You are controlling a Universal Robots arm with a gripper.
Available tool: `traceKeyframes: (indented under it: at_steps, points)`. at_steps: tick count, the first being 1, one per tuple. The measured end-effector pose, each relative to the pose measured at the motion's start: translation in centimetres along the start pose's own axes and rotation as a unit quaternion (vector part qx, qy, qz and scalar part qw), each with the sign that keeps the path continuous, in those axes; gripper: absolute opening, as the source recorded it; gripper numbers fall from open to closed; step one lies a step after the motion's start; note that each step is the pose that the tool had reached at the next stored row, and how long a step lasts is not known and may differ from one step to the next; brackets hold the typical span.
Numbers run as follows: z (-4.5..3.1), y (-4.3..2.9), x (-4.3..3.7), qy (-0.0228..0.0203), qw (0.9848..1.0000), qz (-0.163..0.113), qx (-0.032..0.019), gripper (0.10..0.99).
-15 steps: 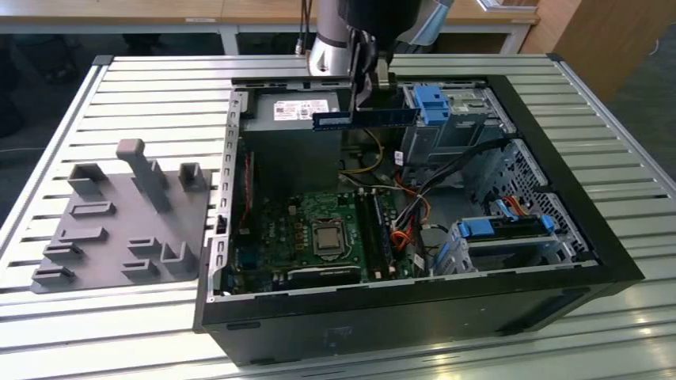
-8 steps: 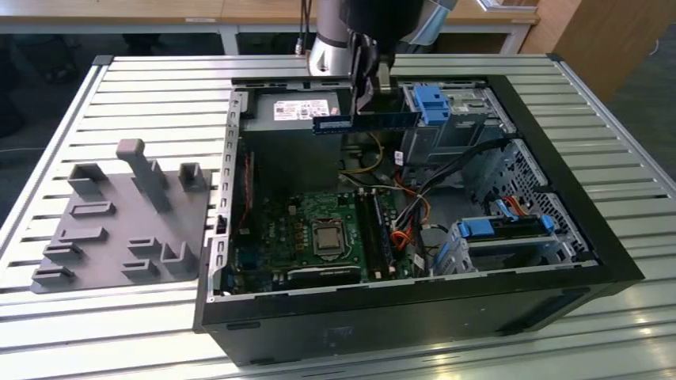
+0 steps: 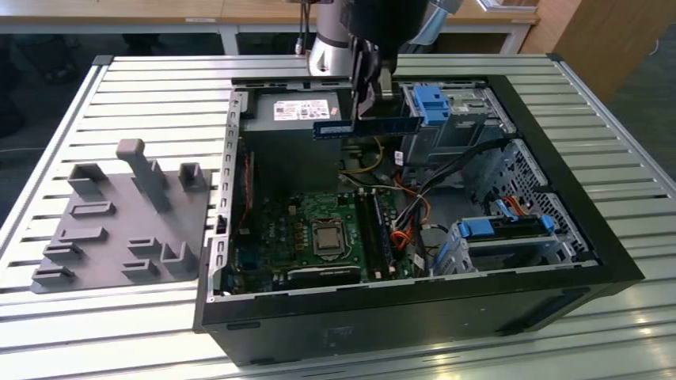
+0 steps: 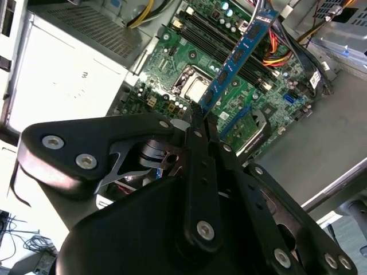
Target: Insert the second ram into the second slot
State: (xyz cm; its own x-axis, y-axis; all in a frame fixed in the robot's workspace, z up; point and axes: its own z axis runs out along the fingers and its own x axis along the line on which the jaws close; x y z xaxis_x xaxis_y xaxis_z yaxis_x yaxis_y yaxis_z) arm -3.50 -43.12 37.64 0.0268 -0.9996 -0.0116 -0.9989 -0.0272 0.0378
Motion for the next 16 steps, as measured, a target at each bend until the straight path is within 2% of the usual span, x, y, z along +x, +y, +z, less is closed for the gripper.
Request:
traceKeyframes:
  at_steps: [4,9,13,16]
  points:
    - [0.00,0.02,0.64,0.0001,1.0000,0.000,0.0000,0.137]
    - [0.02,0.04,1.06,0.0003,1.0000,0.005,0.0001,0.137]
    - [0.08,0.03,1.07,-0.0005,0.9993,0.037,0.0004,0.137]
    - [0.14,0.02,1.07,-0.0012,0.9979,0.065,0.0007,0.137]
